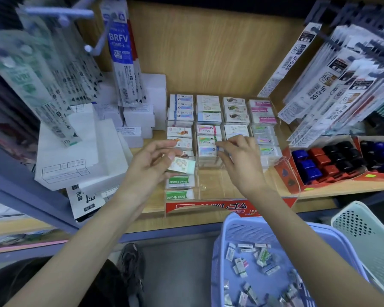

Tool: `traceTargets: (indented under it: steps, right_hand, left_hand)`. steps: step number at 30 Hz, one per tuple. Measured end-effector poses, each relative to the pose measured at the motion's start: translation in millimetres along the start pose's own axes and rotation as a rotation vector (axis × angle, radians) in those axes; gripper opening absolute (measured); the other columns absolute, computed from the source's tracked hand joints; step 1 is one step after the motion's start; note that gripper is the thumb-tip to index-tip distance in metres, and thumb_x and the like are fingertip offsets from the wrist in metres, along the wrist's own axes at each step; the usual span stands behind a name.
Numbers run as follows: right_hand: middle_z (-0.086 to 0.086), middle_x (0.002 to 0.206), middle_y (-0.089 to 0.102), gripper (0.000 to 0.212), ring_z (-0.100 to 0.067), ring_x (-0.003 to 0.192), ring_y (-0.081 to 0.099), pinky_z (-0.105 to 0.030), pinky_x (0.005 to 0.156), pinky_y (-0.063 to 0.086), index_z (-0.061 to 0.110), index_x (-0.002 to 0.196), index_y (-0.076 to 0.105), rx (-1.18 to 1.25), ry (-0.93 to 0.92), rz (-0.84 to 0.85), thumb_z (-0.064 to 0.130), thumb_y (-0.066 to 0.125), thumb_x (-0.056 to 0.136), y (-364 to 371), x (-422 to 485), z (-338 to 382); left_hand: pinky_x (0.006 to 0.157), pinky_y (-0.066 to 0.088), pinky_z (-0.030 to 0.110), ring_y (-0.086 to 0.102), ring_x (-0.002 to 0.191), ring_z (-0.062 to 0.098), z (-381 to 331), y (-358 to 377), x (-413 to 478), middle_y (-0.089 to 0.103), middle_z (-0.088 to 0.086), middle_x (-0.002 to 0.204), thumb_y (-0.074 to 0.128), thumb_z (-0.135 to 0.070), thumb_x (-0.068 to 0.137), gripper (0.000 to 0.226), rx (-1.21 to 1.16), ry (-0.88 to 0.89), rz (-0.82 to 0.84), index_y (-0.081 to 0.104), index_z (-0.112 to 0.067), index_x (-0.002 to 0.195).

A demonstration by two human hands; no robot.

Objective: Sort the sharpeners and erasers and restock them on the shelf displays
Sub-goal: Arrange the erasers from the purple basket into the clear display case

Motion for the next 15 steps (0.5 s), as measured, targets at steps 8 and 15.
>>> traceTargets:
  steps: [8, 15]
  right_hand:
    - [-0.010, 0.117, 0.054, 0.043, -0.024, 0.111, 0.035, -0.044, 0.099, 0.038, 0.013, 0.131, 0.053, 0.026, -0.030, 0.055, 0.029, 0.049, 0.092, -4, -15, 18]
    - [0.010, 0.113, 0.050, 0.038, 0.001, 0.104, 0.049, -0.007, 0.090, 0.036, 0.026, 0.125, 0.052, 0.675, 0.081, 0.159, 0.028, 0.063, 0.088, -14, -81, 63]
  left_hand:
    - [0.066, 0.056, 0.020, 0.065, 0.095, 0.014, 4, 1, 0, 0.068, -0.001, 0.097, 0.049, -0.003, 0.094, 0.020, -0.014, -0.015, -0.028, 0.061, -0.019, 0.099]
    - [0.066, 0.055, 0.022, 0.065, 0.088, 0.011, 8, 19, 0, 0.069, -0.002, 0.096, 0.049, -0.002, 0.094, 0.021, -0.001, -0.043, 0.037, 0.061, -0.018, 0.101]
Point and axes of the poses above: each hand's wrist, its own x-axis towards the middle knuckle, its own y-axis out of the palm, z = x × y, the point moved 6 cm from there along x, towards the middle knuckle
